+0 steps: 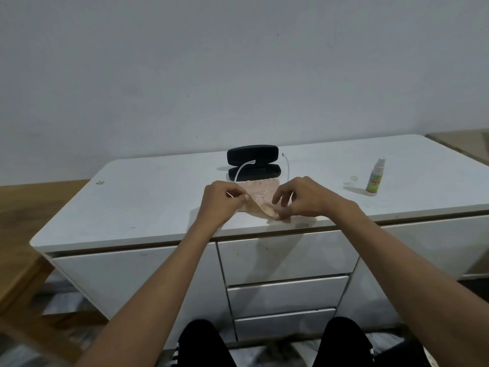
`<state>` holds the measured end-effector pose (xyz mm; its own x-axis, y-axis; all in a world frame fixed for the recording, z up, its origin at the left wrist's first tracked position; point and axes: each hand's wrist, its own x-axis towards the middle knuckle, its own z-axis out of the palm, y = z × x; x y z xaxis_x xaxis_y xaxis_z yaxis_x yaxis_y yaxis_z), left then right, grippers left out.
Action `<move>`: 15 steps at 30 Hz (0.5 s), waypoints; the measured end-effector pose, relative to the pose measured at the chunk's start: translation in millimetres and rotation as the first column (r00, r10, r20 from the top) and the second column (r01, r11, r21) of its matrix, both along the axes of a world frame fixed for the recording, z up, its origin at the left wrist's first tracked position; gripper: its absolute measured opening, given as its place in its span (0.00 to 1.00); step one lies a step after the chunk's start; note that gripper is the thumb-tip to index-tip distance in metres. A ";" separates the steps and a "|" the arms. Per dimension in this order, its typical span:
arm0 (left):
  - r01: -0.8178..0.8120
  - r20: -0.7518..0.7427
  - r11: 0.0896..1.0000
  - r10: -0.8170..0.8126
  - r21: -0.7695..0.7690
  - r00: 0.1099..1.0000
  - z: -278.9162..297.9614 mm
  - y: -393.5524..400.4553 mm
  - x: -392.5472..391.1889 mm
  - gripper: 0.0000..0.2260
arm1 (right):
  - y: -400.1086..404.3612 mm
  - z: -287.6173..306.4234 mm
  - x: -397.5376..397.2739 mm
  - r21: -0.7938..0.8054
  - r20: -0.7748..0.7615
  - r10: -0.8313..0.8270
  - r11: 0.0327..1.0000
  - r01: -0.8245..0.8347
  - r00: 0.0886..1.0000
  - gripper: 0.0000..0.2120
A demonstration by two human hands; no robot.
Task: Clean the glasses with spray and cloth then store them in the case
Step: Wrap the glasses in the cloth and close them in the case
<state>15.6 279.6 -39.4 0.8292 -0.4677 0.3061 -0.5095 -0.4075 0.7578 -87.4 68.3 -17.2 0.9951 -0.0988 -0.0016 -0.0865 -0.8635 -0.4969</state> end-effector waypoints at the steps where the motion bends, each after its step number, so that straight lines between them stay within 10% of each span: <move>1: 0.000 0.000 1.000 0.000 -0.008 1.000 -0.5 -0.7 0.4 0.04 | -0.2 -0.1 -1.8 -0.012 -0.042 0.013 1.000 -0.014 0.999 0.12; 15: -0.157 -0.020 0.982 0.155 -0.109 0.988 0.4 -14.2 -0.3 0.03 | 5.6 0.4 8.7 -0.137 0.293 -0.138 0.973 0.185 0.946 0.08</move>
